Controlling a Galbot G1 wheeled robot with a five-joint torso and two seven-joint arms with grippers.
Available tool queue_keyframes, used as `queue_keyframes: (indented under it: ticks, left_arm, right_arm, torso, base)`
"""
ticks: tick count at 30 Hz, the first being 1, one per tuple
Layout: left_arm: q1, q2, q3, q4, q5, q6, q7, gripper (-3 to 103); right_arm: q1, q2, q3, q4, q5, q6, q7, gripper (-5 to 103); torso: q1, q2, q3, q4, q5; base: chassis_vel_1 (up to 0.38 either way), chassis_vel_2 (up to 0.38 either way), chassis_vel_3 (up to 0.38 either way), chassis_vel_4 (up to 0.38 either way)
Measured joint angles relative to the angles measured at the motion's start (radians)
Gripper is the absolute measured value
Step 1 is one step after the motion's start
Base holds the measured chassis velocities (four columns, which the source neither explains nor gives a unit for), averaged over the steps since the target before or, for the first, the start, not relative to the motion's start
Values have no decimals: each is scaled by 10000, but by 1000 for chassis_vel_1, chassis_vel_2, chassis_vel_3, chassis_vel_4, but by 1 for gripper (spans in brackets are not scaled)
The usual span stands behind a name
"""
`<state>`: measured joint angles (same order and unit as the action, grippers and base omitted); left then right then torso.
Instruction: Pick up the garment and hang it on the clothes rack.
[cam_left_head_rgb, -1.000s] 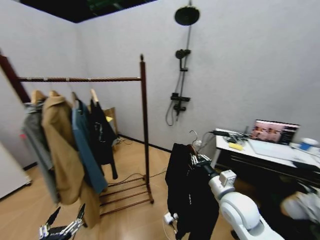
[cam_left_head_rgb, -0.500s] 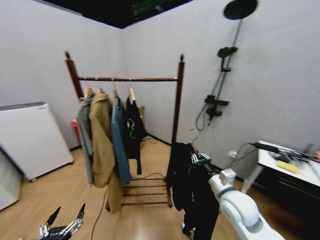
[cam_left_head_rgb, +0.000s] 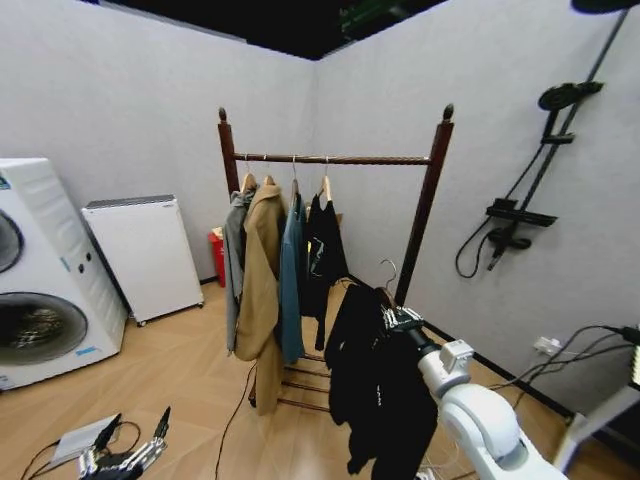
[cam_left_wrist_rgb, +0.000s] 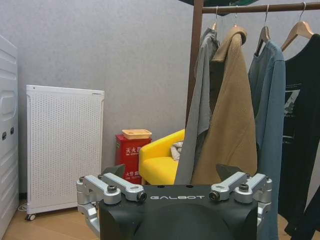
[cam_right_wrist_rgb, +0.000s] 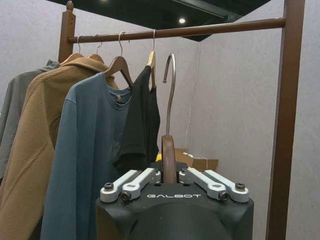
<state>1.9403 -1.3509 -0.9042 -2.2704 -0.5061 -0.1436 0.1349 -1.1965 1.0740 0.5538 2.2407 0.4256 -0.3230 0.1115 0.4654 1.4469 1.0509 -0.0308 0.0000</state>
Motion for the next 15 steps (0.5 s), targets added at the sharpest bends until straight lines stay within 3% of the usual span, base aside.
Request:
queue_keyframes:
  ticks: [7,15]
  left_arm:
    - [0,0,0,0,0,0,0,100]
    - [0,0,0,0,0,0,0,100]
  right_arm:
    - [-28,61,-80,-67,-219,157,74,9]
    - [-243,-16,79,222,-382,169,253,9]
  torso:
    - [-3,1,0,1,0]
    - [3,-1,1,2,0]
  base:
    - [-41,49,46,-40]
    - [-147,132,134,-133]
